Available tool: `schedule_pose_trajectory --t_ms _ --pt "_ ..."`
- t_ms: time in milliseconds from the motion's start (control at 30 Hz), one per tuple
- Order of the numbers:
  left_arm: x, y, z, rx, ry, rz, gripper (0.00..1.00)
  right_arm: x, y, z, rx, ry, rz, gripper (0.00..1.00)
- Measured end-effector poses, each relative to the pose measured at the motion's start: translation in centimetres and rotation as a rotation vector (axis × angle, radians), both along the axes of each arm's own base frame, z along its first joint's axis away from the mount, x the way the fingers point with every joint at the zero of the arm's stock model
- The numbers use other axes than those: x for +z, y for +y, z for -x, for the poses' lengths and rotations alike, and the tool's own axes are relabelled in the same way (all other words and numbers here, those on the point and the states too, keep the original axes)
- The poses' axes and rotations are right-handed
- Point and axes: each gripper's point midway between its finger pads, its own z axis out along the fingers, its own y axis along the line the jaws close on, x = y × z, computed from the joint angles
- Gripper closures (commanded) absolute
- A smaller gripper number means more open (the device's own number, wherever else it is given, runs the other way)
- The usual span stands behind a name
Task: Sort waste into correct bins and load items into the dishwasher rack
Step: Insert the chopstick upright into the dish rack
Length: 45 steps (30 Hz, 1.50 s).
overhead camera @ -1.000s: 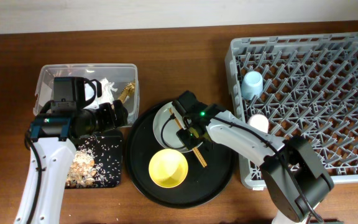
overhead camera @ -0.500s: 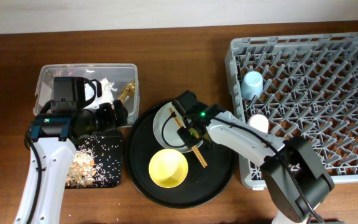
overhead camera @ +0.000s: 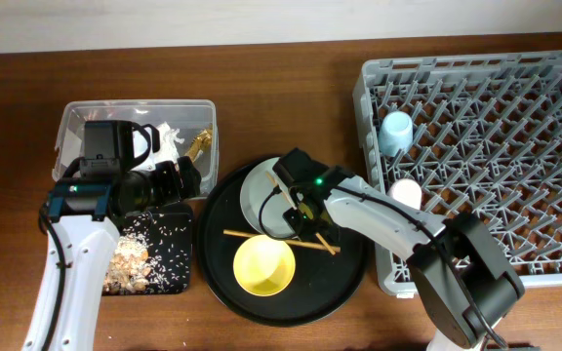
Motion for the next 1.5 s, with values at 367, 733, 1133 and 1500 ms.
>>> schedule_pose_trajectory --t_ms 367,733,1133,1500 --pt "-0.1 0.1 0.0 0.003 0.003 -0.006 0.01 13.2 -21.9 -11.8 -0.488 -0.146 0.071 0.96" --pt "-0.1 0.1 0.0 0.003 0.003 -0.006 0.01 12.0 -28.5 -11.7 -0.558 -0.111 0.016 0.58" --pt "0.0 0.1 0.0 0.003 0.002 -0.006 0.01 12.8 -8.1 -4.0 -0.172 0.257 -0.35 0.39" --pt "-0.1 0.1 0.0 0.003 0.003 -0.006 0.01 12.4 -25.0 -15.0 -0.719 -0.2 -0.092 0.51"
